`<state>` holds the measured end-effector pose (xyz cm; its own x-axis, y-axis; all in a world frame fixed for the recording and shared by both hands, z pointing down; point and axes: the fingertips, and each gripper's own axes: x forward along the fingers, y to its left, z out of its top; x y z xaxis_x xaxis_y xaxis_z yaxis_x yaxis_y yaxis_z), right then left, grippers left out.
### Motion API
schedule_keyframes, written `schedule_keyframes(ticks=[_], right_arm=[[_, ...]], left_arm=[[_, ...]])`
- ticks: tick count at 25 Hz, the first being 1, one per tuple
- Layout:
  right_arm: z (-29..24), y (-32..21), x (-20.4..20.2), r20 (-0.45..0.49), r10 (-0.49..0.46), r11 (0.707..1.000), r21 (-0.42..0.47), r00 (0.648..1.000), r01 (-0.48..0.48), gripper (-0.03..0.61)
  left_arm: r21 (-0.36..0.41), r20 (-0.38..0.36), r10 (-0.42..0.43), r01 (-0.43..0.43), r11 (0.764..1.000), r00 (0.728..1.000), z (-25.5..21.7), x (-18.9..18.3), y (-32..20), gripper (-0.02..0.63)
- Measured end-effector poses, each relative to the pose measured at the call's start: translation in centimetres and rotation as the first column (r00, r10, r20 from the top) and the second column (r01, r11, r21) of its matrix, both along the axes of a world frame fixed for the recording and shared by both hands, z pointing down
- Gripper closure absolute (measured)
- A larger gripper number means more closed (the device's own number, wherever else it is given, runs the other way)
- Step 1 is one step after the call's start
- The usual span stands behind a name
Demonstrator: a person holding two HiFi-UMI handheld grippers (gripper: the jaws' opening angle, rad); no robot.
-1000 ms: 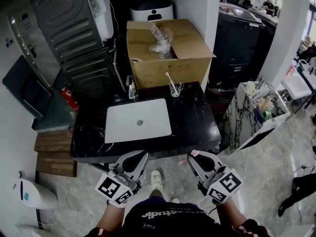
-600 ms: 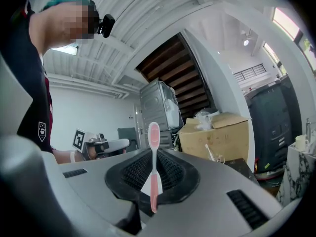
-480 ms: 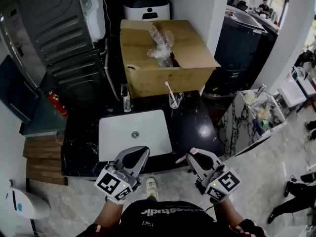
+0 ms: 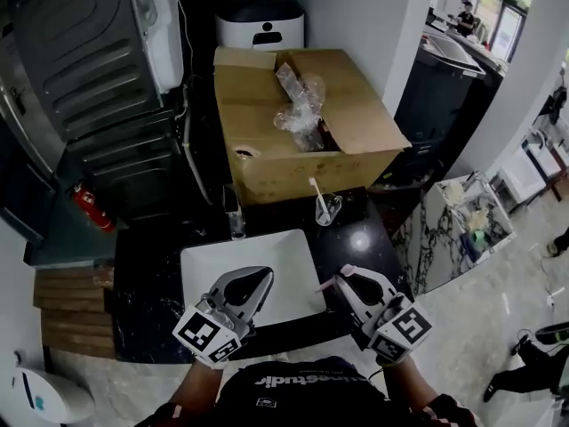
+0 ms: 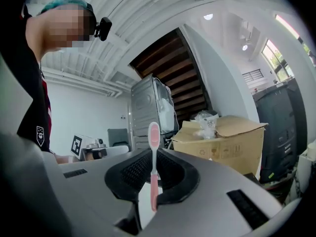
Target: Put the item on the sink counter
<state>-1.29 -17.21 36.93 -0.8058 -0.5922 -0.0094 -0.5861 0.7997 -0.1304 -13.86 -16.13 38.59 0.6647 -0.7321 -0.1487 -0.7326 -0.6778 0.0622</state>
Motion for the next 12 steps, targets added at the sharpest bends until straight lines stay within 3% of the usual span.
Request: schedule_keyframes(ticks=[6,12], right_arm=[[2.0,-1.9,-0.6,-0.073,0.008,0.998,-0.063,0.997,-0.013,0.522],[2.6,-5.5,1.1,-0.062,0.018,0.996,-0.082,0.998,-0.023,0.522]], left_arm=[[-0.009,0.005,0.030,-0.030,1.000,1.000,0.7,-0.1,-2.9,0.598],[-0.029,0.001,0.009,-0.009,1.000,1.000,1.2,0.6,-5.7,0.598]])
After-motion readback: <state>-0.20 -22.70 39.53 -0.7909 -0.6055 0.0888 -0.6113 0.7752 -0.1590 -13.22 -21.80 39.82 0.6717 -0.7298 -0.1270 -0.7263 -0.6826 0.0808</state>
